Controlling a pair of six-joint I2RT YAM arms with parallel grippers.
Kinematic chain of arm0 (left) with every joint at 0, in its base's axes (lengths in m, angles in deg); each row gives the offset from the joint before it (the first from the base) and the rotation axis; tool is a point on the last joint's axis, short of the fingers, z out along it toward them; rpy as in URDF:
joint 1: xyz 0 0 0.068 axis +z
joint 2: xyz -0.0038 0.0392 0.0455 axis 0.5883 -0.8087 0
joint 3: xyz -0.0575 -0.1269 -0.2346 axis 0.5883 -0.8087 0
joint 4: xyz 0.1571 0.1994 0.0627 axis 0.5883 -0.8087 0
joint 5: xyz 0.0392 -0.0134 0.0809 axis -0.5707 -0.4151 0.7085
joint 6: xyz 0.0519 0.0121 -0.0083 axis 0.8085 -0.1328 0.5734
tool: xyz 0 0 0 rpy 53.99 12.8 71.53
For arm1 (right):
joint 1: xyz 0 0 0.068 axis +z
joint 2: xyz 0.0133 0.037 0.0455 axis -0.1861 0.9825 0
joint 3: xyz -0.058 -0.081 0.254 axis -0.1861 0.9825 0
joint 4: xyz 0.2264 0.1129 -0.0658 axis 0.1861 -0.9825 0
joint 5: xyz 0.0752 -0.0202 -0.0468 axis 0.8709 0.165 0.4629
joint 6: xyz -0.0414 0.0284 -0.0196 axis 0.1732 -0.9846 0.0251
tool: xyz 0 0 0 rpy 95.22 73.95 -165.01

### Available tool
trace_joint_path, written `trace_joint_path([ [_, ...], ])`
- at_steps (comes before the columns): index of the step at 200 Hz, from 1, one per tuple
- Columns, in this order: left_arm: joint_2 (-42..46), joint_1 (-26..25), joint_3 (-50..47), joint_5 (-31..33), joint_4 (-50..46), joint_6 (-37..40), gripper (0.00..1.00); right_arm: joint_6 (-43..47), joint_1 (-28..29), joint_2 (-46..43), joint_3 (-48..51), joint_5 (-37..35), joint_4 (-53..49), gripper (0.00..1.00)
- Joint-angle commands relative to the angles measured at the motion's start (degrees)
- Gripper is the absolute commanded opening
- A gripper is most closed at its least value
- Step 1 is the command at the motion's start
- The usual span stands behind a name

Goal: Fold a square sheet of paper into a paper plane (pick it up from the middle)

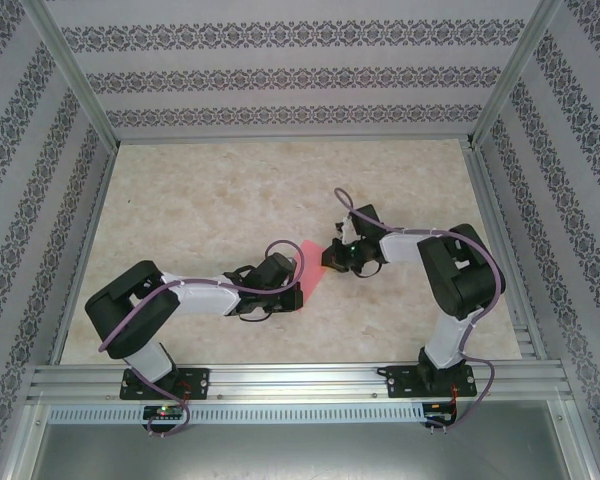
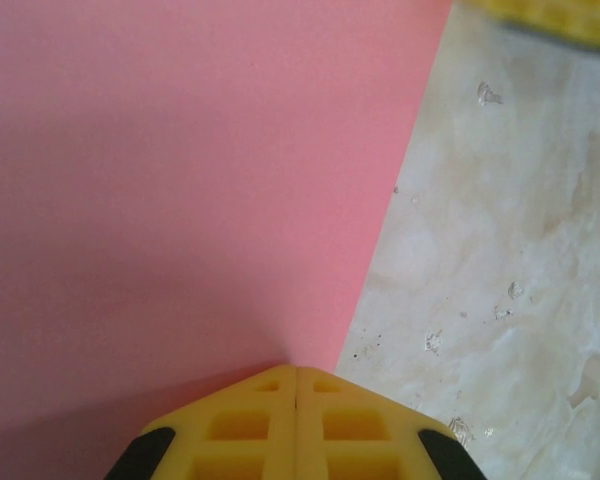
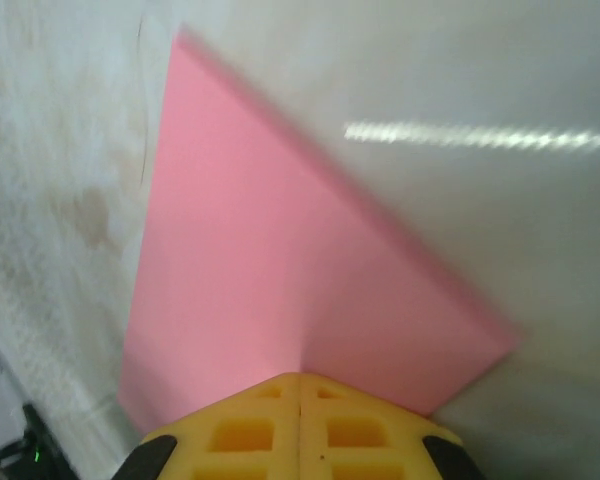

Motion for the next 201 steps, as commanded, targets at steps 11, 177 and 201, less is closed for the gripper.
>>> trace_joint_path([
  [11, -3.4, -0.8, -1.1, -0.7, -8.4, -0.9, 0.00, 3.5, -4.4, 4.6, -5.4, -7.5, -2.5, 0.00],
  [177, 14.6, 16.4, 0.5, -0.6, -14.5, 1.1, 0.54, -8.1, 14.8, -9.5, -7.6, -35.5, -19.0, 0.32],
  [201, 16.6, 19.7, -0.6, -2.0, -16.5, 2.5, 0.61, -9.0, 15.6, -5.5, -10.3, -36.2, -19.1, 0.34],
])
